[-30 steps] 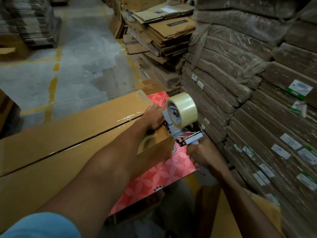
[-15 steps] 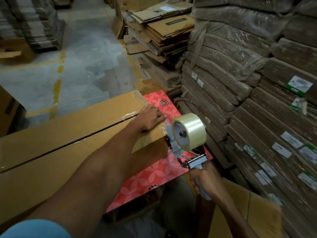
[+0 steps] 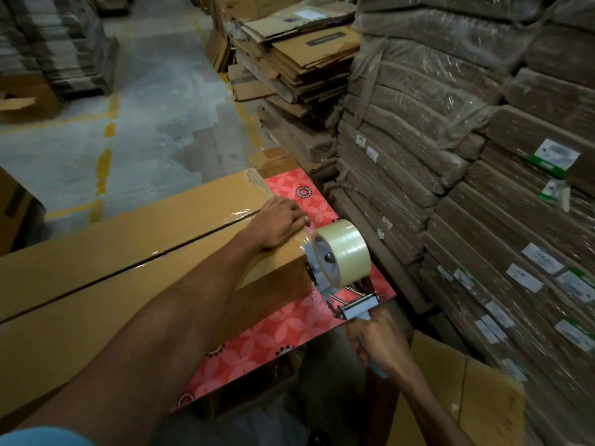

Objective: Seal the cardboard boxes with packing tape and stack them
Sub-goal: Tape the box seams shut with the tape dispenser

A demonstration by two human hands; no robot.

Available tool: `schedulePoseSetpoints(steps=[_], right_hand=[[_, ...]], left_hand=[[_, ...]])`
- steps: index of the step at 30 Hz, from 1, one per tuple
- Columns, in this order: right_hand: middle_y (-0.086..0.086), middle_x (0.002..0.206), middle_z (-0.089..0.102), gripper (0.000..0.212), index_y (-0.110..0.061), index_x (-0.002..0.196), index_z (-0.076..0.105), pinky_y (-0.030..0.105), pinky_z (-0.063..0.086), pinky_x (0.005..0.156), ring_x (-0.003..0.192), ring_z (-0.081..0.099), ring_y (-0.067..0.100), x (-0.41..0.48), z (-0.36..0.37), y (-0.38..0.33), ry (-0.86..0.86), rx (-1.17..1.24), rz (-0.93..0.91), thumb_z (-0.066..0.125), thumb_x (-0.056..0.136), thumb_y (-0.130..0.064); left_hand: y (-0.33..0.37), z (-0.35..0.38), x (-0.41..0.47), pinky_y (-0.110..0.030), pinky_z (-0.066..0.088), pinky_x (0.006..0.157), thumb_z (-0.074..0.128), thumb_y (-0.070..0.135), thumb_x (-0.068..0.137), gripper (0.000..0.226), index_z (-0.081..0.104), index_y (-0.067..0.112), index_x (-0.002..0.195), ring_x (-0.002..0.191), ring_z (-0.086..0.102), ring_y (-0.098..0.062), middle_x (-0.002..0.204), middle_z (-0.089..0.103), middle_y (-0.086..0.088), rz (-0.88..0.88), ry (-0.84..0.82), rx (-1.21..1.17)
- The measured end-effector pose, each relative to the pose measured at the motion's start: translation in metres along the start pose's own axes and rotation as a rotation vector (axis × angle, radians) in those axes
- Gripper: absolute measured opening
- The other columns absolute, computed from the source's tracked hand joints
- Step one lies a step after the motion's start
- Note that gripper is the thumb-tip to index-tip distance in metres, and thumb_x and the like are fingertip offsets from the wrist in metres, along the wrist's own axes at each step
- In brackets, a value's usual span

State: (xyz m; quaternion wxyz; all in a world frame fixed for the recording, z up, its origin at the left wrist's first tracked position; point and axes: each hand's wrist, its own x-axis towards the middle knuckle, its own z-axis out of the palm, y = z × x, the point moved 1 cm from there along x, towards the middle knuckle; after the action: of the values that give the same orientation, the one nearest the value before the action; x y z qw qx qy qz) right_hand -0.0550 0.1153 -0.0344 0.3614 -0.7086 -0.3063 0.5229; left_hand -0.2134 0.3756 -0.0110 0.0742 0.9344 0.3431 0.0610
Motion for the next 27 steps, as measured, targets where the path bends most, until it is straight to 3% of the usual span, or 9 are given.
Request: schedulePoseSetpoints(steps=[4, 7, 10, 12, 15, 18, 21, 24, 27], right_hand=[[0.009, 0.054, 0.047, 0.01, -0.007, 0.066, 0.052, 0.028, 0.033, 0.046, 0.045, 0.042, 0.02, 0.009, 0.009, 0.003, 0.004, 0.079, 0.046, 0.06, 0.064, -0.001], [0.012, 0.053, 0.045, 0.023, -0.009, 0.054, 0.05, 0.033, 0.035, 0.05, 0.047, 0.041, 0.023, 0.015, 0.017, 0.008, -0.029, 0.032, 0.031, 0.059, 0.07, 0.005], [0.01, 0.052, 0.043, 0.019, -0.012, 0.053, 0.049, 0.03, 0.033, 0.048, 0.043, 0.038, 0.021, 0.015, 0.024, 0.007, -0.108, 0.173, 0.084, 0.057, 0.067, -0.001], [0.007, 0.053, 0.041, 0.013, -0.012, 0.061, 0.048, 0.027, 0.029, 0.046, 0.042, 0.034, 0.019, 0.013, 0.024, 0.02, -0.163, 0.381, 0.24, 0.053, 0.069, -0.004], [0.003, 0.048, 0.039, 0.022, -0.011, 0.063, 0.045, 0.022, 0.026, 0.043, 0.035, 0.033, 0.015, 0.011, 0.016, 0.052, -0.067, 0.494, 0.414, 0.05, 0.084, -0.006], [0.005, 0.051, 0.044, 0.032, -0.011, 0.064, 0.051, 0.025, 0.031, 0.048, 0.041, 0.041, 0.018, 0.026, -0.003, 0.066, 0.165, 0.317, 0.354, 0.052, 0.097, -0.012], [0.009, 0.066, 0.056, 0.018, -0.019, 0.073, 0.06, 0.034, 0.04, 0.057, 0.062, 0.057, 0.028, 0.061, -0.021, 0.052, 0.349, -0.055, 0.035, 0.058, 0.088, -0.029], [0.012, 0.09, 0.068, 0.026, -0.015, 0.099, 0.068, 0.033, 0.045, 0.071, 0.086, 0.066, 0.031, 0.103, -0.025, 0.039, 0.294, -0.34, -0.013, 0.071, 0.083, -0.036], [0.012, 0.101, 0.069, 0.041, -0.011, 0.117, 0.064, 0.035, 0.052, 0.076, 0.089, 0.066, 0.03, 0.134, -0.02, 0.034, 0.217, -0.478, -0.029, 0.075, 0.08, -0.026]], left_hand=[[0.023, 0.005, -0.024, -0.037, 0.027, 0.114, 0.033, 0.031, 0.11, 0.04, 0.065, 0.01, 0.122, 0.12, 0.053, -0.023, 0.124, 0.065, -0.01, 0.202, 0.076, -0.2], [0.022, 0.013, -0.036, -0.034, 0.015, 0.122, 0.035, 0.026, 0.109, 0.042, 0.061, 0.002, 0.13, 0.129, 0.052, -0.026, 0.132, 0.063, -0.016, 0.208, 0.076, -0.156], [0.017, 0.01, -0.035, -0.046, 0.025, 0.121, 0.026, 0.036, 0.108, 0.051, 0.065, 0.006, 0.123, 0.12, 0.056, -0.026, 0.123, 0.066, -0.013, 0.134, 0.05, -0.186], [0.02, 0.006, -0.033, -0.044, 0.028, 0.118, 0.025, 0.042, 0.108, 0.053, 0.066, 0.011, 0.116, 0.112, 0.057, -0.021, 0.116, 0.066, -0.006, 0.127, 0.025, -0.214], [0.022, 0.007, -0.029, -0.038, 0.029, 0.114, 0.044, 0.052, 0.103, 0.043, 0.068, 0.017, 0.112, 0.112, 0.053, -0.018, 0.114, 0.065, -0.001, 0.107, 0.006, -0.138], [0.029, 0.01, -0.025, -0.034, 0.029, 0.109, 0.059, 0.055, 0.094, 0.039, 0.07, 0.02, 0.107, 0.111, 0.054, -0.017, 0.111, 0.067, 0.001, 0.067, 0.032, -0.091], [0.037, 0.014, -0.024, -0.033, 0.029, 0.11, 0.063, 0.051, 0.091, 0.034, 0.07, 0.02, 0.103, 0.108, 0.056, -0.017, 0.107, 0.066, 0.002, 0.029, 0.072, -0.073], [0.041, 0.016, -0.027, -0.036, 0.025, 0.115, 0.07, 0.051, 0.086, 0.038, 0.069, 0.02, 0.109, 0.115, 0.053, -0.019, 0.112, 0.063, 0.0, 0.015, 0.043, -0.03], [0.05, 0.018, -0.035, -0.036, 0.02, 0.118, 0.073, 0.053, 0.083, 0.048, 0.065, 0.021, 0.118, 0.123, 0.047, -0.019, 0.123, 0.058, -0.001, 0.007, -0.012, 0.023]])
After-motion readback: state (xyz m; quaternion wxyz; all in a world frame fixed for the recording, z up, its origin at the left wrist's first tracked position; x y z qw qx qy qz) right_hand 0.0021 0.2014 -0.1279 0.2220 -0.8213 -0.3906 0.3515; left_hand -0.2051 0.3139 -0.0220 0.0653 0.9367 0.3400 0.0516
